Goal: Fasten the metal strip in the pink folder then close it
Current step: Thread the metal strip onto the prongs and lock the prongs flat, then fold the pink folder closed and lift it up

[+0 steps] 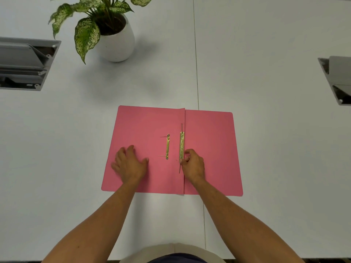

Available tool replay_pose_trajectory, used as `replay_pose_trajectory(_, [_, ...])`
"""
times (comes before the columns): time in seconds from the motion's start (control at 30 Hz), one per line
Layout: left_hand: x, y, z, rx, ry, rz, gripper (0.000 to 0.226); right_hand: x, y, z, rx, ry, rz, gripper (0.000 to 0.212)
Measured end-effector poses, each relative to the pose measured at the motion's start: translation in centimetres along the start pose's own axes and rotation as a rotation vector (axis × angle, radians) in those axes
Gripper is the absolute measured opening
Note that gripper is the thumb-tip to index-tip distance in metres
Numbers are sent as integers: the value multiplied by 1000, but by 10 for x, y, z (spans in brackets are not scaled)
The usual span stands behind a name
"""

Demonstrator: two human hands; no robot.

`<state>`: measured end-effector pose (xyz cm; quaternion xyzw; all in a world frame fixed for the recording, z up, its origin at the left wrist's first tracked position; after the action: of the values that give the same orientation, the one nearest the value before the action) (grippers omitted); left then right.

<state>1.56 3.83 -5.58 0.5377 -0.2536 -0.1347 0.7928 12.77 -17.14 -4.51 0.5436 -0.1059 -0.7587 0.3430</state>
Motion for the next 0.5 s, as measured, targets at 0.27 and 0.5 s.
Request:
replay_pose_trajectory(0.27, [-27,1,-6,-114,128,-70,107,3,4,-2,-12,-66,0,31])
replay_pose_trajectory(0.5, [-31,15,-12,-63,167,13,98,10,11,-9,-31,-115,-68,29])
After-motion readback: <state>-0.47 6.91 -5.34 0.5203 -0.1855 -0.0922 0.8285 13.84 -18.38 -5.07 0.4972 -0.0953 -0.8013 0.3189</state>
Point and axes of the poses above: each hand's wrist, its own z-axis away from the middle knuckle, its own y-axis out of the back of the hand, x = y × z, the point moved 5 cm from there along -z, towards the middle knuckle, and after that the axes turned 8 degrees about -z, right-handed, at the moved point
